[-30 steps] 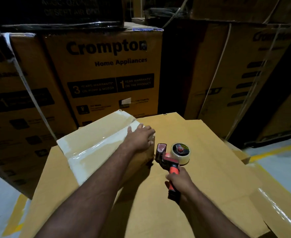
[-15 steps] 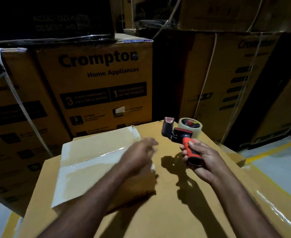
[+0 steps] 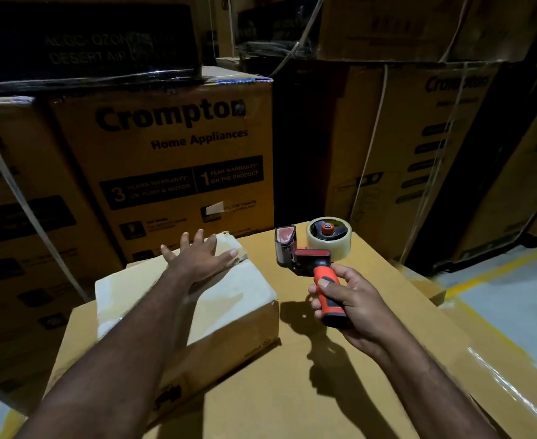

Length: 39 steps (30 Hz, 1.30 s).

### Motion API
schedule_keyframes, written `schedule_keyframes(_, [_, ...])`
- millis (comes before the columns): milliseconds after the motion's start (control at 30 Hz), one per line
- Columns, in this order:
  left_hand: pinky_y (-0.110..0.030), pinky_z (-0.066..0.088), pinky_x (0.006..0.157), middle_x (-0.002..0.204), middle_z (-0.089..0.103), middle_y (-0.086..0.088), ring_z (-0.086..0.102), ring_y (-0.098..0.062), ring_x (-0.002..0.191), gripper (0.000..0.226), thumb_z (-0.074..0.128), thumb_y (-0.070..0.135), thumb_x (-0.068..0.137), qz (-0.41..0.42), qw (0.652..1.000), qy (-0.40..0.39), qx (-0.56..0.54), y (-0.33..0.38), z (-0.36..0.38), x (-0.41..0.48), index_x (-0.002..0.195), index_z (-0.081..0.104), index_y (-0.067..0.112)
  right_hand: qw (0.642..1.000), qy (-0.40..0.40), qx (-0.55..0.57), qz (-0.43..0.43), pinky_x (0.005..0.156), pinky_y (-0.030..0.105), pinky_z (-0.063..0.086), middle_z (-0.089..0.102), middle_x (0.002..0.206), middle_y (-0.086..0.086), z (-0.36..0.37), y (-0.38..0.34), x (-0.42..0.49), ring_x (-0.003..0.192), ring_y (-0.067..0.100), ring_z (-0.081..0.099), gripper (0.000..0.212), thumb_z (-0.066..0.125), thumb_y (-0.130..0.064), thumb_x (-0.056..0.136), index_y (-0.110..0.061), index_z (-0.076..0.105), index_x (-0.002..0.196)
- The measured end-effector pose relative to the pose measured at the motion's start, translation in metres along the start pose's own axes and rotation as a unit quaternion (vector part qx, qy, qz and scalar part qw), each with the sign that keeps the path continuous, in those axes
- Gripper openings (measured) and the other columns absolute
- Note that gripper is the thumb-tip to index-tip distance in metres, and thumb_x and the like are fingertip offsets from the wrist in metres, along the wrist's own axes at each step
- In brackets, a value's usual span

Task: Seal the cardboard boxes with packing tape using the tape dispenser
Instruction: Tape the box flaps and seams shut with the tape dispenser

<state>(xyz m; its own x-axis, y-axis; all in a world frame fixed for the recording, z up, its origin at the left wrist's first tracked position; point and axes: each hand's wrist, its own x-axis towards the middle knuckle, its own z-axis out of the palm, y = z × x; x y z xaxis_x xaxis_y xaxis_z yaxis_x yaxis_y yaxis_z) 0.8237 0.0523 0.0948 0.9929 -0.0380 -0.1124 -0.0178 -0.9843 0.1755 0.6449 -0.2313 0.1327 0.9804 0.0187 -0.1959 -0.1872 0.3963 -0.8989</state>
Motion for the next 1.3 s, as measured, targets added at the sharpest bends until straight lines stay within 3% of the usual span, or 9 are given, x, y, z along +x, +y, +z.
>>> schedule_keyframes(167, [-0.073,0.011,0.114,0.166,0.024,-0.002,0.024,-0.031,0.149,0.132,-0.006,0.107,0.051,0.021,0.999,0.037,0.033,-0.008,0.008,-0.009,0.160,0.019,0.037,1.000,-0.010,-0.027,-0.009,0.060,0.037,0.055,0.065,0.105,0.024,0.005,0.005,0.002,0.072,0.027,0.065,0.045,0.064,-0.004,0.094,-0.024,0.047,0.131])
schedule_keyframes(567, [-0.079,0.004,0.109,0.160,0.031,-0.005,0.024,-0.032,0.147,0.124,0.012,0.109,0.056,-0.018,0.998,0.061,0.024,0.043,0.031,-0.065,0.155,0.028,0.036,0.992,-0.014,-0.111,-0.055,0.070,0.038,0.055,0.059,0.117,0.023,0.012,0.012,-0.001,0.076,0.025,0.067,0.042,0.066,-0.012,0.095,-0.039,0.049,0.122])
schedule_keyframes(800, [-0.077,-0.009,0.111,0.171,0.005,-0.002,-0.003,-0.029,0.157,0.089,0.047,0.082,0.083,0.047,0.997,0.024,-0.052,0.065,0.022,-0.056,0.157,0.028,0.036,0.986,-0.014,-0.150,-0.066,0.072,0.038,0.057,0.054,0.119,0.016,0.009,0.017,-0.005,0.076,0.023,0.068,0.047,0.068,-0.013,0.095,-0.043,0.046,0.125])
schedule_keyframes(900, [-0.067,-0.003,0.119,0.170,0.013,-0.004,0.009,-0.027,0.157,0.072,0.053,0.060,0.096,0.085,0.991,0.028,-0.098,0.072,0.027,-0.059,0.158,0.031,0.030,0.986,-0.023,-0.153,-0.066,0.074,0.038,0.057,0.056,0.122,0.016,0.004,0.016,-0.008,0.079,0.024,0.069,0.052,0.068,-0.016,0.094,-0.041,0.043,0.133])
schedule_keyframes(967, [-0.054,0.029,0.120,0.161,0.039,-0.005,0.038,-0.027,0.146,0.054,0.060,0.043,0.099,0.052,0.962,0.072,-0.260,0.070,0.020,-0.062,0.149,0.049,0.025,0.984,-0.028,-0.162,-0.066,0.075,0.038,0.058,0.056,0.121,0.017,0.001,0.015,-0.010,0.079,0.024,0.069,0.055,0.066,-0.014,0.095,-0.038,0.040,0.138])
schedule_keyframes(1033, [-0.034,0.051,0.095,0.141,0.061,-0.004,0.059,-0.021,0.124,0.035,0.058,0.034,0.102,0.014,0.910,0.096,-0.403,0.069,0.005,-0.066,0.134,0.065,0.021,0.980,-0.025,-0.184,-0.070,0.075,0.039,0.059,0.054,0.121,0.016,0.000,0.016,-0.010,0.080,0.024,0.069,0.057,0.065,-0.014,0.096,-0.039,0.038,0.140])
schedule_keyframes(1133, [-0.022,0.053,0.063,0.106,0.073,-0.010,0.070,-0.025,0.097,0.044,0.047,0.041,0.107,-0.025,0.804,0.022,-0.594,0.079,-0.025,-0.075,0.109,0.072,0.005,0.964,-0.015,-0.250,-0.084,0.078,0.038,0.061,0.050,0.127,0.007,0.004,0.017,-0.011,0.091,0.022,0.069,0.059,0.065,-0.020,0.097,-0.046,0.035,0.140])
schedule_keyframes(1200, [-0.030,0.056,0.058,0.097,0.074,-0.018,0.073,-0.026,0.080,0.063,0.038,0.054,0.106,-0.041,0.727,-0.077,-0.681,0.085,-0.042,-0.079,0.109,0.069,-0.001,0.934,-0.007,-0.339,-0.113,0.082,0.038,0.061,0.047,0.130,-0.006,0.011,0.017,-0.012,0.103,0.017,0.064,0.062,0.062,-0.026,0.098,-0.049,0.027,0.144])
schedule_keyframes(1300, [-0.038,0.061,0.060,0.097,0.072,-0.026,0.075,-0.028,0.073,0.077,0.040,0.067,0.100,-0.060,0.680,-0.139,-0.718,0.083,-0.057,-0.071,0.113,0.065,-0.005,0.878,0.006,-0.450,-0.163,0.101,0.041,0.052,0.041,0.148,-0.009,0.018,0.014,-0.009,0.128,0.016,0.051,0.069,0.059,-0.028,0.100,-0.043,0.017,0.153])
